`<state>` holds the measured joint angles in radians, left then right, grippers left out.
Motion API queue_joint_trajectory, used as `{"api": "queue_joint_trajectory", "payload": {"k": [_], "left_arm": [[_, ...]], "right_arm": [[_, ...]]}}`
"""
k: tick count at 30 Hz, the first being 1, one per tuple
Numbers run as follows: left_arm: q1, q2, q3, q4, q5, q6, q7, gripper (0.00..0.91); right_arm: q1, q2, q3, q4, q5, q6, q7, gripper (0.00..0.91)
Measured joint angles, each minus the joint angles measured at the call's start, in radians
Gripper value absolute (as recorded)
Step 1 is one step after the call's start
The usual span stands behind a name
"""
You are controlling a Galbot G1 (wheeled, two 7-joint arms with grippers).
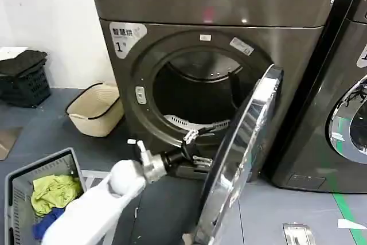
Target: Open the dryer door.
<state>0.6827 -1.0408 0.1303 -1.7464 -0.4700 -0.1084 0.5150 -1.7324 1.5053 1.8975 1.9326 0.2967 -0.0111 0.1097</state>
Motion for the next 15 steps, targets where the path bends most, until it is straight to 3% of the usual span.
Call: {"api": "queue_joint_trajectory", "payload": {"k": [9,15], "left_arm": [[-0.064,-0.077,0.111,0.060,0.018,-0.008,0.000,0.907],[-0.096,-0.124,0.181,0.098,0.026,-0.010,0.000,0.907]], "right_arm": [[-0.015,-0.001,0.109,-0.111,-0.069,0.031,0.026,0.907],[-0.045,-0.021,0.173,-0.197,-0.065,0.061,0.025,0.907]]}}
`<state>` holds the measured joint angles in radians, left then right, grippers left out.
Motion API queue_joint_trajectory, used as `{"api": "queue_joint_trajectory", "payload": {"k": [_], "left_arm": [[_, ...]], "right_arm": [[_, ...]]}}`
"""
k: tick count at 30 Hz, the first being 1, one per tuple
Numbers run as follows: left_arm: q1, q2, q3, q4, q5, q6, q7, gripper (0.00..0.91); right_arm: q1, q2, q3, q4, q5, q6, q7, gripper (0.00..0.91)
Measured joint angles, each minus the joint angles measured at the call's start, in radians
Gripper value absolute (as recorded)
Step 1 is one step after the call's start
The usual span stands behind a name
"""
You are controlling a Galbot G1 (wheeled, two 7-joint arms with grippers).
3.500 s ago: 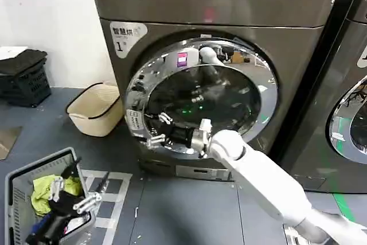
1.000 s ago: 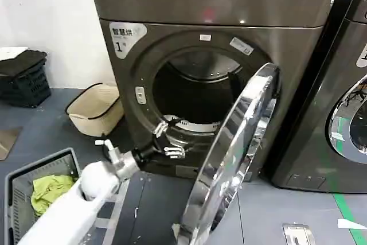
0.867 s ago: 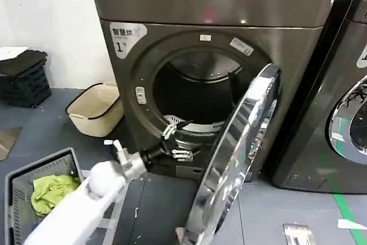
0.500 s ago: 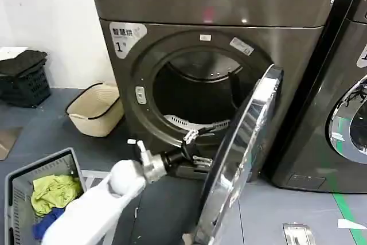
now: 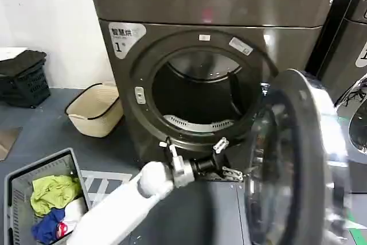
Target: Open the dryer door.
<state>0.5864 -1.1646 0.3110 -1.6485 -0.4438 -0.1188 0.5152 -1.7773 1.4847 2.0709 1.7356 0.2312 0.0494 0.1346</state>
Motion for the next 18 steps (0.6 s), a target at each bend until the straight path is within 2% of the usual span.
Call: {"api": "queue_joint_trajectory", "payload": {"k": [4,18], "left_arm": [[-0.031,-0.033,0.047,0.031,0.001,0.000,-0.001,0.907],[-0.185,-0.193,0.193,0.190,0.000,0.001,0.000,0.907]], "right_arm": [[-0.016,-0.003,0.045,-0.043,0.014,0.005,-0.005,0.907],[-0.038,0.003,0.133,-0.064,0.028,-0.021,-0.013,0.907]]}}
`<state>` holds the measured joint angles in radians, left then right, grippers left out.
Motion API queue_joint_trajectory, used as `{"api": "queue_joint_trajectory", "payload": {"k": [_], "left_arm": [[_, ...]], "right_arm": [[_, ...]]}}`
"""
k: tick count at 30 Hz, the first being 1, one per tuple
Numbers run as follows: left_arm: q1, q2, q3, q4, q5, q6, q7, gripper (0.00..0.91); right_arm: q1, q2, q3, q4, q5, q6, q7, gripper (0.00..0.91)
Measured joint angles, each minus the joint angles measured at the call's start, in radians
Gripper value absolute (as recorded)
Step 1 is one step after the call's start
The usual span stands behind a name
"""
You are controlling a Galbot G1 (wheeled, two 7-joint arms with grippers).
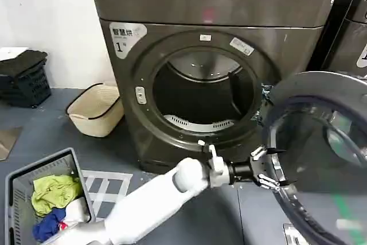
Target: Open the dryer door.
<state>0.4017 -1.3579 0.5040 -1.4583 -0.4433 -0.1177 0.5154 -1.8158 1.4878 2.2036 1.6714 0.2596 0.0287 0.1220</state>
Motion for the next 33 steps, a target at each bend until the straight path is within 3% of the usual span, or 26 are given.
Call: {"api": "queue_joint_trajectory", "payload": {"k": [9,18,27,33], "left_arm": [[-0.076,-0.094,0.030,0.107,-0.003,0.012,0.001,0.907],[-0.097,-0.142,0.042,0.150,0.001,0.019,0.003,0.907],[-0.079,-0.130,0.035,0.128,0.003,0.054,0.011,0.907],[-0.044,-0.081,0.017,0.053,0.001,0.106,0.016,0.907]], "right_arm": [[-0.004,0.003,0.039,-0.017,-0.023,-0.012,0.009,0.907],[-0.013,-0.003,0.071,-0.057,-0.103,0.001,0.027,0.907],[-0.024,-0.048,0.110,-0.133,-0.147,0.039,0.038,0.907],[-0.017,-0.084,0.105,-0.190,-0.164,0.051,0.033,0.907]]}}
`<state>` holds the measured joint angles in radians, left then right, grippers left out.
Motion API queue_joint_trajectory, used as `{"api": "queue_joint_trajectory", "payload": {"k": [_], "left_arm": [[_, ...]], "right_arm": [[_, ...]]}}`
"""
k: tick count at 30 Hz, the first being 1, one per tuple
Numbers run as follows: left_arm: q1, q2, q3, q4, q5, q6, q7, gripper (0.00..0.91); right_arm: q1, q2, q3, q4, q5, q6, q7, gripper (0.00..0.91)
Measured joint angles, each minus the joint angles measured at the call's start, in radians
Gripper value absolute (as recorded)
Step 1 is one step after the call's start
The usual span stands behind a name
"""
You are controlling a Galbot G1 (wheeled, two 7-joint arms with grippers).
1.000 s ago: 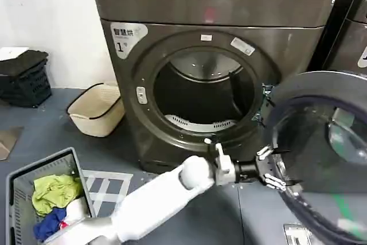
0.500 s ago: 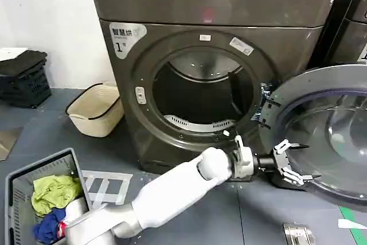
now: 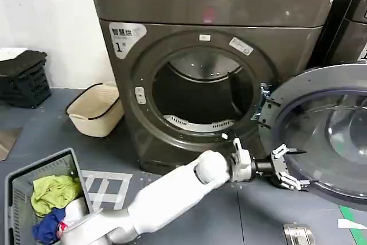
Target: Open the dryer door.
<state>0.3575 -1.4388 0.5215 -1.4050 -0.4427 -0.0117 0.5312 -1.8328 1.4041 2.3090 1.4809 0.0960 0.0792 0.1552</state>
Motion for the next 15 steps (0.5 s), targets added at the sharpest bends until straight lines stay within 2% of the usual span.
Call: {"api": "queue_joint_trajectory", "payload": {"k": [9,15], "left_arm": [[0.079,0.180,-0.034,-0.220,0.035,0.017,-0.026,0.907],[0.135,0.334,-0.055,-0.340,0.116,-0.035,-0.026,0.907]], "right_arm": [[0.022,-0.047,-0.035,-0.030,-0.011,-0.006,-0.007,0.907],[0.029,-0.076,-0.051,-0.050,-0.012,-0.014,-0.007,0.907]]}}
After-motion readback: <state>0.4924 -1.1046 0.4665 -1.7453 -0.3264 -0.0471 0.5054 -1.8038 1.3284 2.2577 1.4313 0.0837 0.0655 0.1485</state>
